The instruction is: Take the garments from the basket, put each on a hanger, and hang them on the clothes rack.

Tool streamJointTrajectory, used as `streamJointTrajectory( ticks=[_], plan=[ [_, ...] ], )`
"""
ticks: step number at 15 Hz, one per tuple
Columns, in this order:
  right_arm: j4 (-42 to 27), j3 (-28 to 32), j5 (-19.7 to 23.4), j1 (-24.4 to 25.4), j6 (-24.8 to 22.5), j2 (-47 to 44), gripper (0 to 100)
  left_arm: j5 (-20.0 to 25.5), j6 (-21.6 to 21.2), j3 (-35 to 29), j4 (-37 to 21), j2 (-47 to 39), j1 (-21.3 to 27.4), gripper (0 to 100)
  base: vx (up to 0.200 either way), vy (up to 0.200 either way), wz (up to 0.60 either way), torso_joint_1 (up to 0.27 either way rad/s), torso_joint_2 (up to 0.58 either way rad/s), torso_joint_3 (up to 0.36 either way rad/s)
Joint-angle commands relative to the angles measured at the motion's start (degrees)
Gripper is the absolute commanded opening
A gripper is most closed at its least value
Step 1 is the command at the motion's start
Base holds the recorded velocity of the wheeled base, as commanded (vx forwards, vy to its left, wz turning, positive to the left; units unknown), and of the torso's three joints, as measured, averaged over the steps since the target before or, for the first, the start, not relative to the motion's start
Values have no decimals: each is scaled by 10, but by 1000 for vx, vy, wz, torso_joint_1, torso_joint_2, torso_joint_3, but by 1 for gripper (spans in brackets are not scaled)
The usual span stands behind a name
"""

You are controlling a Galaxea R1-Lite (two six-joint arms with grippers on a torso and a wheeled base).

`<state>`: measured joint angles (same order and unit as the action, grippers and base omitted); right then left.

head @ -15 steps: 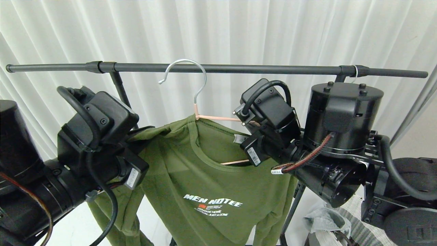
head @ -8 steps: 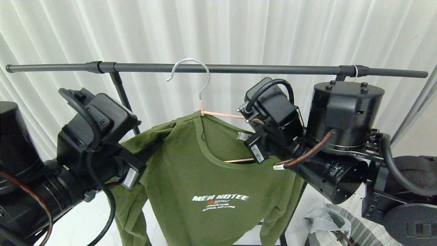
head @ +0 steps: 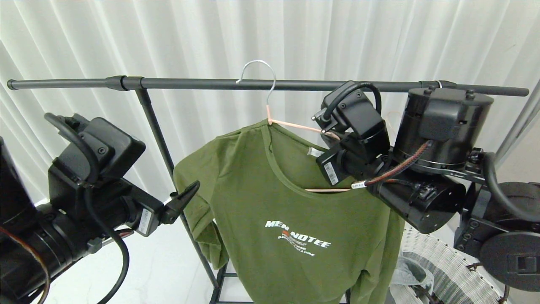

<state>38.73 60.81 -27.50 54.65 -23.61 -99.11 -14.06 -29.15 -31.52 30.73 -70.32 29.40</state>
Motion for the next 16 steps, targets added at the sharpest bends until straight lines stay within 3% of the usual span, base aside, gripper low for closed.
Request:
streamJointTrajectory(
  ticks=[1, 4, 8, 12, 16],
  plan=[
    [5, -1, 1, -8, 0, 7, 0, 1, 1, 23, 0, 18, -23, 100, 0, 0, 0, 0, 0, 0],
    [6, -4, 5, -10, -6, 27, 0, 7, 37, 48, -1, 15, -95, 100, 0, 0, 0, 0, 0, 0],
    [9, -35, 34, -6, -29, 72, 0, 119, 50, 53, -1, -36, -201, 100, 0, 0, 0, 0, 0, 0],
    [16, -46, 38, 12, -34, 86, 0, 197, 51, 59, -1, -52, -204, 100, 0, 0, 0, 0, 0, 0],
    [21, -46, 36, 33, -35, 86, 0, 200, 52, 53, -1, -53, -204, 100, 0, 0, 0, 0, 0, 0]
  ],
)
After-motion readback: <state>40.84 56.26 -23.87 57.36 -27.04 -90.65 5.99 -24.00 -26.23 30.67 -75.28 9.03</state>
